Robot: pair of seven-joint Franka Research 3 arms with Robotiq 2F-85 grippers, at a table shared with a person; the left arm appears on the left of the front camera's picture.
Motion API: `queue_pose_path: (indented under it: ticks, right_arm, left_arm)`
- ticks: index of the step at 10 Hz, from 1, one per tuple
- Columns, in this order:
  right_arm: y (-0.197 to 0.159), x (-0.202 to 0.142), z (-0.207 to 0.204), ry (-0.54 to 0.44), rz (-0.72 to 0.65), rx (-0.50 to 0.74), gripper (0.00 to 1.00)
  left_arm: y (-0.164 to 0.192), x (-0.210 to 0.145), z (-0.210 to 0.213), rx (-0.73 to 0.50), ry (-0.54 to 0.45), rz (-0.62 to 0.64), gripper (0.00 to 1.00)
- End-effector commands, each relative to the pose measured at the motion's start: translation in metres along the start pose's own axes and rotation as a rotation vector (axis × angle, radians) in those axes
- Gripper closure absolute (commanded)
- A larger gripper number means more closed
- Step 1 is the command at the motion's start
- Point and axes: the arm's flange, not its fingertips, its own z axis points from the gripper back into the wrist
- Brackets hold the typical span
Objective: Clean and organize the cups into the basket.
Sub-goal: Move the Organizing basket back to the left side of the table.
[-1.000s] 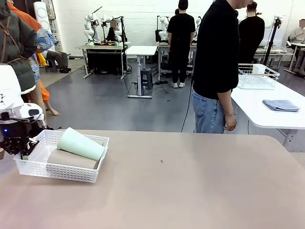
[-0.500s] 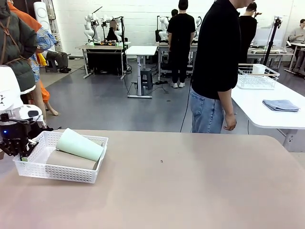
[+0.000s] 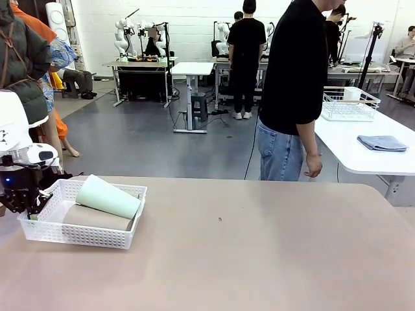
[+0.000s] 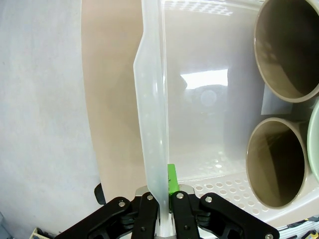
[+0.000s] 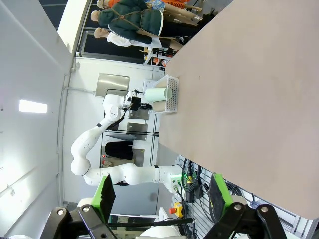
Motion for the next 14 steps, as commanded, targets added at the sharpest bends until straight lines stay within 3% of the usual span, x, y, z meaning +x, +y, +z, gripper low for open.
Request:
queue_pose_path:
  ticks: [1,4,5,6,7,8,10,11,12,14]
  right_arm:
    - [0.002,-0.002,0.0,0.011,0.003,-0.005,0.0]
    - [0.002,-0.002,0.0,0.011,0.003,-0.005,0.0]
    - [0.002,-0.002,0.0,0.011,0.003,-0.005,0.0]
    - [0.002,-0.002,0.0,0.011,0.003,-0.005,0.0]
    - [0.002,-0.002,0.0,0.011,0.003,-0.005,0.0]
    - [0.002,-0.002,0.0,0.011,0.003,-0.005,0.0]
    - [0.002,-0.002,0.0,0.011,0.003,-0.005,0.0]
    - [0.002,-0.002,0.0,0.011,0.003,-0.005,0.0]
    - [0.002,-0.002,0.0,0.011,0.003,-0.005,0.0]
    - [0.002,-0.002,0.0,0.011,0.003,-0.005,0.0]
  left_arm:
    - [0.0,0.01,-0.012,0.034,0.007,-0.003,0.96]
    - [0.001,0.014,-0.016,0.05,-0.004,-0.022,0.96]
    - [-0.002,0.009,-0.019,0.04,-0.011,-0.019,0.86]
    - [-0.001,0.012,-0.016,0.039,-0.007,-0.036,0.37]
    - [0.0,0.014,-0.013,0.038,-0.01,-0.041,0.28]
    - [0.0,0.01,-0.013,0.031,-0.015,-0.036,0.0]
    - [0.003,0.01,-0.008,0.021,-0.019,-0.032,0.0]
    - [0.003,0.011,-0.007,0.02,-0.017,-0.032,0.05]
    - [0.003,0.009,-0.008,0.017,-0.015,-0.027,0.0]
    - [0.005,0.012,-0.004,0.011,-0.011,-0.027,0.0]
